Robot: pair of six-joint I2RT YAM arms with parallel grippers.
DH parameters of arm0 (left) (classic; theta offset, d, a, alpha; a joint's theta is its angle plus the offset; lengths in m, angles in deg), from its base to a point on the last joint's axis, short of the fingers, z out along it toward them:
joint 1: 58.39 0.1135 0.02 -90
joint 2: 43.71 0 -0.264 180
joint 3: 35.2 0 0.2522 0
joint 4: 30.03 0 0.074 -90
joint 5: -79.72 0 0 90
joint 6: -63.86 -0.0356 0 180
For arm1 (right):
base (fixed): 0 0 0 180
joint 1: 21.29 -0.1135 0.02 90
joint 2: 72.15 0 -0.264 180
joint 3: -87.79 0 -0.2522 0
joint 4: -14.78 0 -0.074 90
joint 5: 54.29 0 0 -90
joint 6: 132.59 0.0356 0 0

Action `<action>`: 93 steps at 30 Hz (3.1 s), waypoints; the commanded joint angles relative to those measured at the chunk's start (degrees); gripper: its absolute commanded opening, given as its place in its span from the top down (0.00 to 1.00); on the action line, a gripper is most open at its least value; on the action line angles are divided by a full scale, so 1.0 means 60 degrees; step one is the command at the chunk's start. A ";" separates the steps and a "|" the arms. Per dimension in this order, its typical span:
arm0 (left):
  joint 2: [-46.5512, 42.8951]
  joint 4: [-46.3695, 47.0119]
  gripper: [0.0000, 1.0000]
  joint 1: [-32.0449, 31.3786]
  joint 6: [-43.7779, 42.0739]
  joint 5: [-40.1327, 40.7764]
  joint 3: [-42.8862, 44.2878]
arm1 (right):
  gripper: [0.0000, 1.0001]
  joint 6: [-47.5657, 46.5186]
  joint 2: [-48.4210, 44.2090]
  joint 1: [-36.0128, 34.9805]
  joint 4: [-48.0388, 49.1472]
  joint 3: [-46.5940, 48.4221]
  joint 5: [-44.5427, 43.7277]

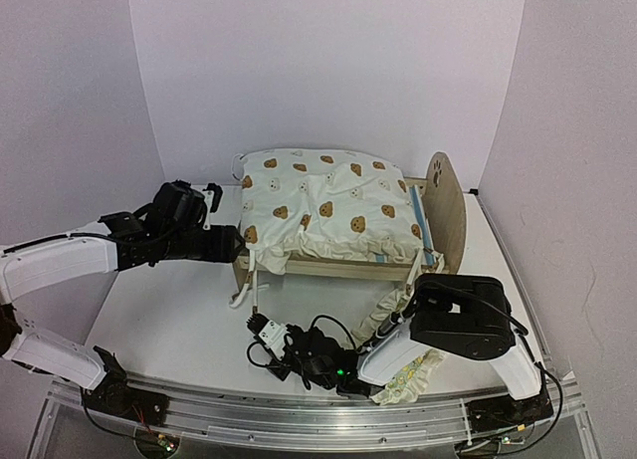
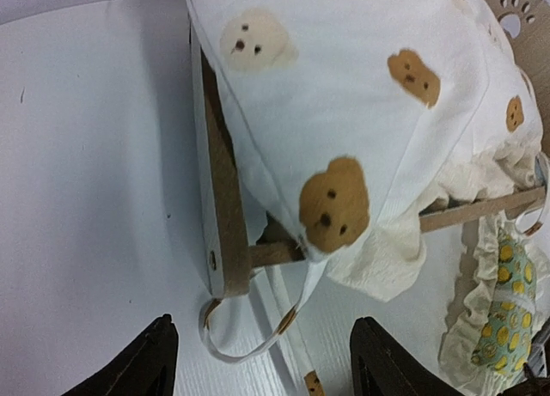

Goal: Set up the pet bed

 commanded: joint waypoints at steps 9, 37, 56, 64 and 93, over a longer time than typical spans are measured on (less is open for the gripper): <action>-0.1595 0.1952 0.42 -0.0034 0.1559 -0.0927 -0.2833 | 1.00 0.1988 -0.0602 0.1012 -0.2816 0.2126 0.2770; -0.1672 0.2676 0.54 -0.0035 0.2812 -0.2678 -0.4630 | 1.00 0.2087 -0.0465 0.1490 -0.3606 0.2692 0.3797; -0.0151 0.5108 0.76 -0.0101 0.2870 -0.3880 -0.4914 | 1.00 0.2218 -0.0489 0.1490 -0.3515 0.2603 0.4080; -0.0045 0.4892 0.99 -0.0251 0.2943 -0.3760 -0.4775 | 1.00 0.2153 -0.0548 0.1490 -0.3390 0.2552 0.3988; 0.0138 0.4942 0.67 -0.0351 0.3082 -0.3732 -0.4541 | 1.00 0.2232 -0.0687 0.1482 -0.2520 0.1941 0.3907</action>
